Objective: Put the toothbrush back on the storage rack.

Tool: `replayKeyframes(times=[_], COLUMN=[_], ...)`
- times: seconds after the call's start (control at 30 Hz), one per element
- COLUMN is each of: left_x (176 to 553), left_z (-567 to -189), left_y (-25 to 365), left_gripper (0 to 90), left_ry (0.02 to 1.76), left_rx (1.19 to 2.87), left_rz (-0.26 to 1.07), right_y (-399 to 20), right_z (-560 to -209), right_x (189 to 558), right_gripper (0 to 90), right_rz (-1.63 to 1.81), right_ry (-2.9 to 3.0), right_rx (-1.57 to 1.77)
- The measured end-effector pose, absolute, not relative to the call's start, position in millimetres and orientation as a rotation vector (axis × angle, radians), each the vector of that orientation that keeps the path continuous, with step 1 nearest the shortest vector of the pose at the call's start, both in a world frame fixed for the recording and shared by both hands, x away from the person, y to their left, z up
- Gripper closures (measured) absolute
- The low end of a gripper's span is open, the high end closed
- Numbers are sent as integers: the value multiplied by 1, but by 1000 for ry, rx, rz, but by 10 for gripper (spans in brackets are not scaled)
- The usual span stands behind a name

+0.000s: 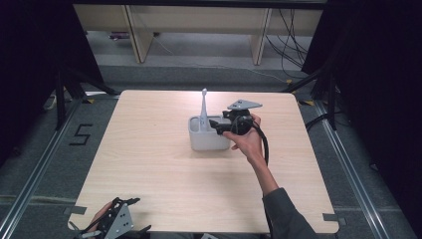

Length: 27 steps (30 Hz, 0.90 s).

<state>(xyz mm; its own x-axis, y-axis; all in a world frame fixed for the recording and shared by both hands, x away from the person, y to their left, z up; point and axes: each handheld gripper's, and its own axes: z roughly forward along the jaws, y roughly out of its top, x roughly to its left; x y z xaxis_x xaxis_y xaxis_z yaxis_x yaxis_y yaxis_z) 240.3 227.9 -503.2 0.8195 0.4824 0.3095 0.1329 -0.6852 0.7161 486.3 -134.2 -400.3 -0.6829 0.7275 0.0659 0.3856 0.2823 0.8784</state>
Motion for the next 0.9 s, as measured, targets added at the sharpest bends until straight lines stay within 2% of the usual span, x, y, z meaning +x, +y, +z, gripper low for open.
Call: replayKeyframes(times=[0.63, 0.9], left_x=[241, 239], left_z=[-505, -504], left_y=[227, 227], left_gripper=[149, 149], left_ry=[449, 447], left_rx=[2278, 2278], left_rz=[660, 624], right_y=[-152, -157], right_z=[-401, -402], right_x=[472, 466], right_gripper=[340, 330], right_rz=[1367, 1373], right_ry=[2201, 2207], right_rx=[957, 960])
